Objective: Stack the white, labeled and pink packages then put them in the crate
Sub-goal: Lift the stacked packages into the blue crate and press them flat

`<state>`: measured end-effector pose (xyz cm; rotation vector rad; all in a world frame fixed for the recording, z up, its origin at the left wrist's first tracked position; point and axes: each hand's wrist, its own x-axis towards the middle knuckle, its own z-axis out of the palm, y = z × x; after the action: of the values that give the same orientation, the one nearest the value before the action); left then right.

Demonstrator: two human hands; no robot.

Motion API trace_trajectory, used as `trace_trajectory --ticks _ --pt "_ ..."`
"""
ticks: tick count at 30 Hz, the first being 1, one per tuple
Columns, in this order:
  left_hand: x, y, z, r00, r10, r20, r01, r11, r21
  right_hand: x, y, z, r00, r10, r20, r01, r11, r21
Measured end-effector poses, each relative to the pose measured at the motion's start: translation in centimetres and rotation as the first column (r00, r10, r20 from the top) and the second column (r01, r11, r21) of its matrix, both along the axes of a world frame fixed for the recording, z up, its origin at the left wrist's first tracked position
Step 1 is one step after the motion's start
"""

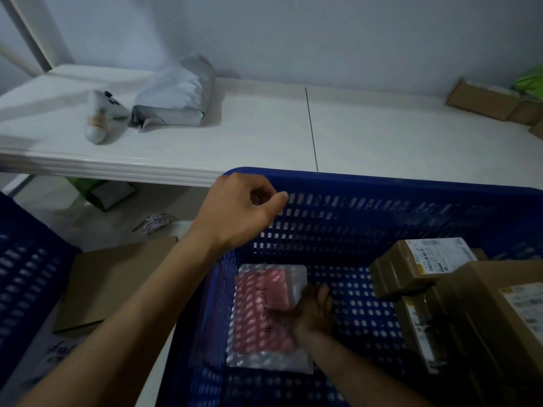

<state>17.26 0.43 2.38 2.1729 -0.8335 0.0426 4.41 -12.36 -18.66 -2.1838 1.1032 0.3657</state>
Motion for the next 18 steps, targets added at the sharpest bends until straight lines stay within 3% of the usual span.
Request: trace_trajectory --ticks 2,5,8,12,18 --pt "0.0 -0.1 0.0 1.000 -0.003 0.005 0.003 1.000 0.006 0.3 -0.1 -0.2 0.997 0.035 -0.065 -0.033 0.999 0.022" --pt "0.0 0.0 0.0 1.000 -0.006 0.009 0.006 1.000 0.006 0.8 -0.1 -1.5 0.998 -0.030 -0.047 0.044 0.944 0.326" --pt "0.2 -0.1 -0.2 1.000 -0.014 0.019 0.014 1.000 0.010 1.3 0.2 -1.0 0.998 -0.046 -0.053 0.065 0.892 0.447" --pt "0.2 -0.1 -0.3 0.999 -0.020 0.029 0.019 1.000 0.019 2.1 0.7 -0.9 0.989 -0.119 -0.089 0.146 0.878 0.456" --pt "0.3 -0.1 -0.3 0.999 -0.025 0.037 0.024 0.999 0.038 3.8 0.4 -0.8 0.977 -0.209 0.031 0.175 0.882 0.438"
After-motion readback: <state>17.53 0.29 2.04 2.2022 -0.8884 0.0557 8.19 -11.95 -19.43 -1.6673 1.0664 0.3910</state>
